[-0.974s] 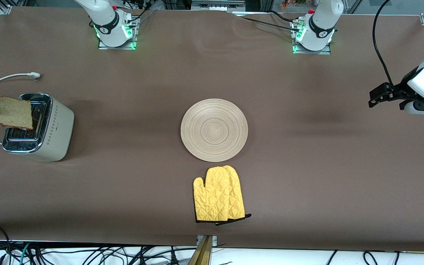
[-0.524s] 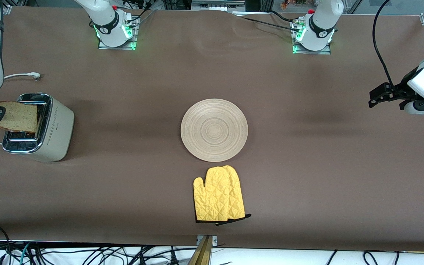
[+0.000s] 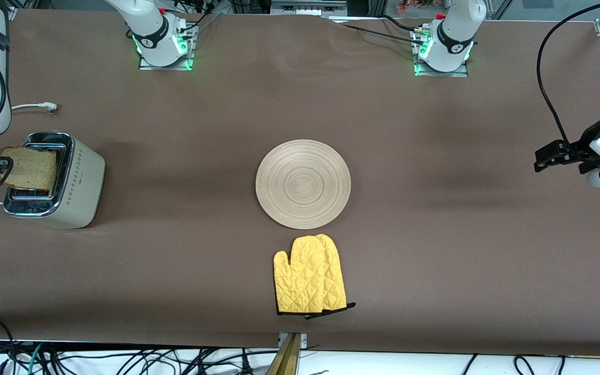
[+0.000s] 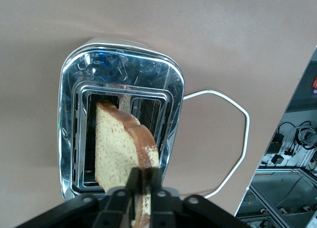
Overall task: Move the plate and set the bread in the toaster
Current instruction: 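Open the right gripper and raise it away from the toaster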
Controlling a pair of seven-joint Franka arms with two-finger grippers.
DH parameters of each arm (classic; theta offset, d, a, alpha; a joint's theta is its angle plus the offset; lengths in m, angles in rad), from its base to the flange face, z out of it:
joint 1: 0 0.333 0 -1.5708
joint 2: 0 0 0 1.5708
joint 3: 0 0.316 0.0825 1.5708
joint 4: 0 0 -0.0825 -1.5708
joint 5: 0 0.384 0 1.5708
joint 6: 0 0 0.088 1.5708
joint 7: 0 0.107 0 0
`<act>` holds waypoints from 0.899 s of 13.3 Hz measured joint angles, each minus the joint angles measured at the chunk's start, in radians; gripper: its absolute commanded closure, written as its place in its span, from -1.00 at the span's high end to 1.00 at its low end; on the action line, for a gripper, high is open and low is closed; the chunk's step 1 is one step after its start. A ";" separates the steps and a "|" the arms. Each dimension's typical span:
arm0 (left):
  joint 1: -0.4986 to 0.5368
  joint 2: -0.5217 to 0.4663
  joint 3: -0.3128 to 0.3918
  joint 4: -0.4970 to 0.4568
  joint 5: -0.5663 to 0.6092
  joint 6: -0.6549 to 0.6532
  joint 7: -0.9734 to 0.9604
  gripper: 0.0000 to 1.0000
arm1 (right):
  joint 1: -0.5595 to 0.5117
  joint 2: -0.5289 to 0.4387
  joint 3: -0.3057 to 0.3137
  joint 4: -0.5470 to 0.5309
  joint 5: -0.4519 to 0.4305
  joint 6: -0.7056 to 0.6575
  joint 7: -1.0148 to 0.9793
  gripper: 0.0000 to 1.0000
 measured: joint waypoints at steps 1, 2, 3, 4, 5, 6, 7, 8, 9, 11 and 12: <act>0.000 0.000 -0.001 0.005 0.000 -0.004 0.000 1.00 | 0.001 -0.001 0.000 0.001 0.000 0.000 0.005 1.00; 0.000 0.000 -0.005 0.008 0.000 -0.008 0.000 1.00 | 0.002 -0.002 0.000 0.002 0.000 0.000 0.015 1.00; 0.000 0.000 -0.011 0.010 0.000 -0.009 -0.001 1.00 | 0.003 -0.003 0.001 0.005 0.000 0.000 0.033 1.00; -0.001 0.000 -0.015 0.011 0.000 -0.010 -0.003 1.00 | 0.004 -0.005 0.003 0.009 0.001 0.000 0.053 1.00; 0.000 0.000 -0.016 0.011 0.000 -0.012 -0.005 1.00 | 0.005 -0.009 0.006 0.013 0.004 0.000 0.076 1.00; 0.000 0.000 -0.015 0.011 0.000 -0.014 -0.005 1.00 | 0.006 -0.020 0.008 0.014 0.019 0.000 0.091 1.00; 0.001 0.000 -0.015 0.011 0.000 -0.014 -0.005 1.00 | 0.006 -0.036 0.010 0.015 0.051 -0.001 0.101 1.00; 0.000 0.000 -0.017 0.012 0.000 -0.014 -0.005 1.00 | 0.006 -0.059 0.013 0.014 0.084 -0.004 0.103 1.00; 0.000 -0.001 -0.022 0.013 0.000 -0.014 -0.005 1.00 | 0.006 -0.088 0.023 0.011 0.108 -0.011 0.103 1.00; -0.002 -0.004 -0.042 0.015 0.000 -0.014 -0.006 1.00 | 0.006 -0.167 0.069 -0.006 0.136 -0.039 0.106 1.00; -0.003 -0.006 -0.048 0.017 0.000 -0.014 -0.007 1.00 | 0.007 -0.212 0.097 -0.016 0.156 -0.070 0.117 1.00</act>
